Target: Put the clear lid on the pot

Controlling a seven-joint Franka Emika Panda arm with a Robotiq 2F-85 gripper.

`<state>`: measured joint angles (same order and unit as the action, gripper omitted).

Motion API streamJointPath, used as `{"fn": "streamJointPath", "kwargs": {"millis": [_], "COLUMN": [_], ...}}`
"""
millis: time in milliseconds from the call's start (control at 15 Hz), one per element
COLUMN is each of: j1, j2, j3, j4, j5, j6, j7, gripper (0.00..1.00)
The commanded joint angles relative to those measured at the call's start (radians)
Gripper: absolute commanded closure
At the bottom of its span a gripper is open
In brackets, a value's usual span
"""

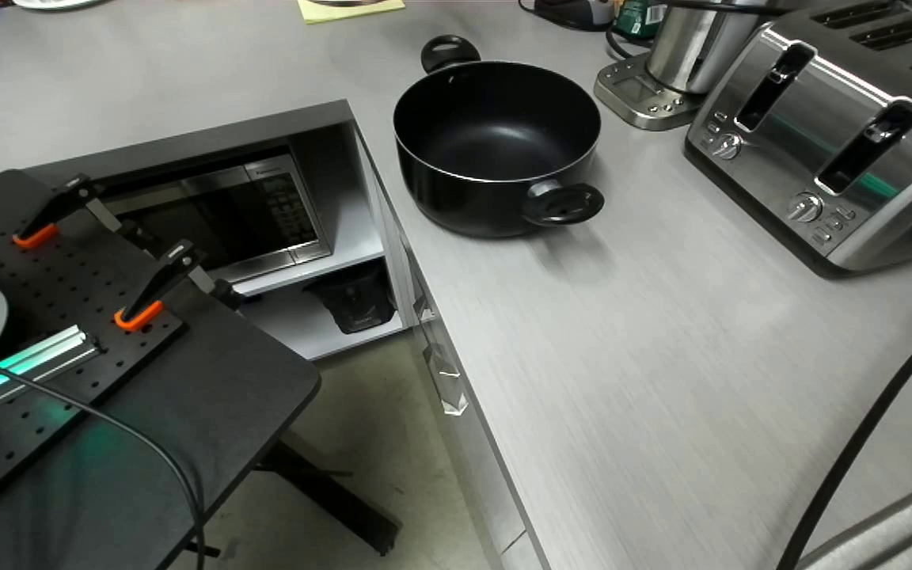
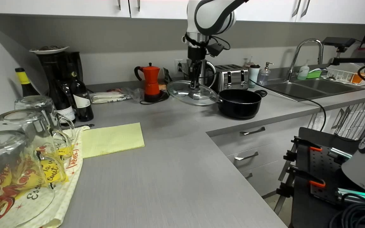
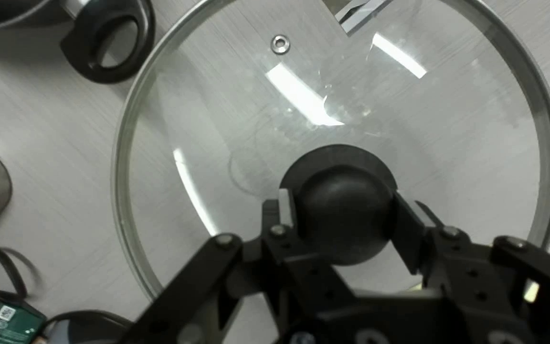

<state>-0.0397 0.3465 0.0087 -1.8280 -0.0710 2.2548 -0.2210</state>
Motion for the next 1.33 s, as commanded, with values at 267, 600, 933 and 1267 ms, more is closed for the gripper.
{"fn": "streamJointPath", "kwargs": {"millis": [267, 600, 933, 1267], "j1": [-0.111, -0.157, -0.18, -0.197], "j2": [-0.176, -0.164, -0.118, -0.061], "j3": [-0.066, -0.131, -0.184, -0.214], "j4": [-0.202, -0.196, -0.157, -0.125], "j5": [0.129, 0.152, 0.131, 0.135], "j6": [0.058, 0.03, -0.009, -0.063], "j7": [0.008, 0.061, 0.161, 0.236], "gripper": [0.75, 0.75, 0.75, 0.75]}}
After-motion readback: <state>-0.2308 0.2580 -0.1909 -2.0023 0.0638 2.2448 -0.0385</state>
